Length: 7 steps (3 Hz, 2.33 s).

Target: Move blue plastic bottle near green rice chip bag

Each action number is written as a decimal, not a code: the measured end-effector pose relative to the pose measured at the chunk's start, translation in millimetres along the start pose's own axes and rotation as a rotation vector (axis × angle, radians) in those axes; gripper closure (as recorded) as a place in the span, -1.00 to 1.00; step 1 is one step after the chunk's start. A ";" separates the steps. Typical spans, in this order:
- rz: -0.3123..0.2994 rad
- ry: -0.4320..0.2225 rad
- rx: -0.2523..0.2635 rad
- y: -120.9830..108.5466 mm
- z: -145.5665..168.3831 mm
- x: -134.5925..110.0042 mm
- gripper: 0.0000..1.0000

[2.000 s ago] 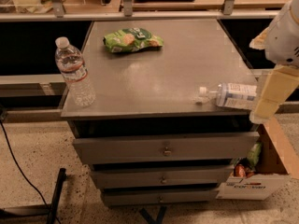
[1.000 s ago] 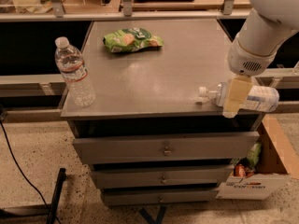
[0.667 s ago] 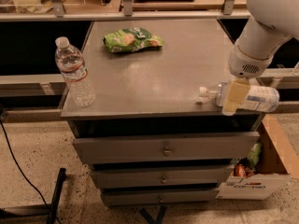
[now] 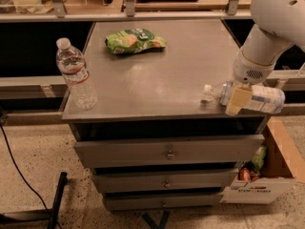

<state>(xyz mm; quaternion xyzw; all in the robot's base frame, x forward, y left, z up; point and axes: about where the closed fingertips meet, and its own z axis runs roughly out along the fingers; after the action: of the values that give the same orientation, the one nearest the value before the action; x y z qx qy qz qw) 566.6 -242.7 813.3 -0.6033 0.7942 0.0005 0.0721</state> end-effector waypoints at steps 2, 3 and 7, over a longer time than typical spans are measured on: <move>-0.001 0.000 -0.001 -0.7 -3.7 -0.6 1.00; -0.054 -0.023 0.041 -18.6 -34.3 -22.8 1.00; -0.141 -0.278 0.075 -54.2 -45.5 -64.3 1.00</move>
Offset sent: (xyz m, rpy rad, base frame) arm 0.0299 0.0169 0.0537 -0.0138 -0.0521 0.0911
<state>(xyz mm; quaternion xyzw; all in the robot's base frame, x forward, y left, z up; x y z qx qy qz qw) 630.1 -199.7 870.4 -0.6485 0.7318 0.0492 0.2038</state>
